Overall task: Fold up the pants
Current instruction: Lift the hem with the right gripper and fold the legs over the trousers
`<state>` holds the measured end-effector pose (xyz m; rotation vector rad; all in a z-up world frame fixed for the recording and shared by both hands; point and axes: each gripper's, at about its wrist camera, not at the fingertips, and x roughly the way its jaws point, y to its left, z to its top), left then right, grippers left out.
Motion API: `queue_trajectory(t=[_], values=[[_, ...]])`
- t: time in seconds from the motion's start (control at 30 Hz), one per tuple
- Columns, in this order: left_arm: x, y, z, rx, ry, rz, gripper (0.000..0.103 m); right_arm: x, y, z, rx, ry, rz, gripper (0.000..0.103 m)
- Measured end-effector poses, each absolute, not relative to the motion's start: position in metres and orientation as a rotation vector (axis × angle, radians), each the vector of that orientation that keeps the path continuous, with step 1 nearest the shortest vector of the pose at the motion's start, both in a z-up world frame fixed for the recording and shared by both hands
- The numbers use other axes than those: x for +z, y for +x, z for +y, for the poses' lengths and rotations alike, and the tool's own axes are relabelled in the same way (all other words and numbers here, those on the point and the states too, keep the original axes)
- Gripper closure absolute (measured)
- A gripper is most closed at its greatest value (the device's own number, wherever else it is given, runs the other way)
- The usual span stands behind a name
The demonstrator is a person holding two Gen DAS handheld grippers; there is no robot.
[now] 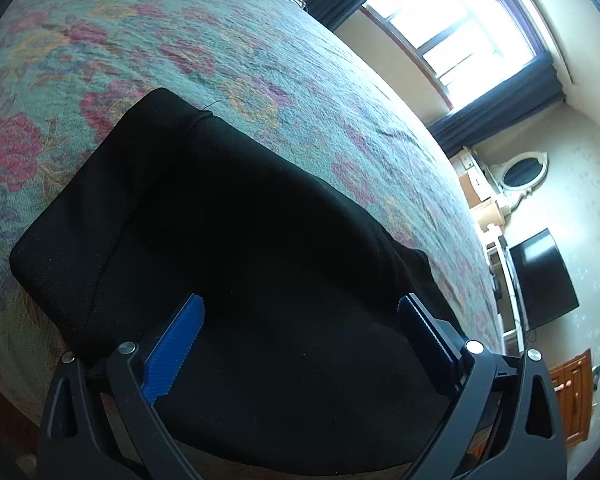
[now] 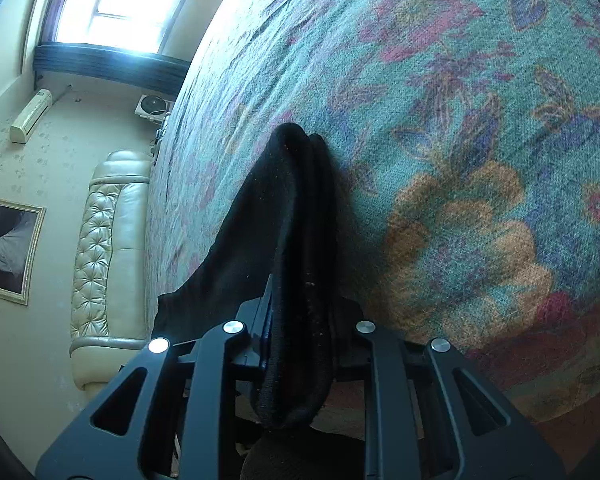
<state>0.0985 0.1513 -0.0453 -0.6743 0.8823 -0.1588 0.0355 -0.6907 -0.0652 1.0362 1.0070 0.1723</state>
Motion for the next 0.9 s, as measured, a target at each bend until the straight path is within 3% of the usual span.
queue_trajectory(t=[0.5, 0.9], values=[[-0.043, 0.102, 0.106, -0.067, -0.267, 0.957, 0.006, 0.058, 0.044, -0.627, 0.158, 0.845, 0.885, 0.085], [-0.035, 0.097, 0.129, -0.073, -0.510, 0.894, 0.006, 0.158, 0.069, -0.497, 0.253, 0.608, 0.827, 0.085]])
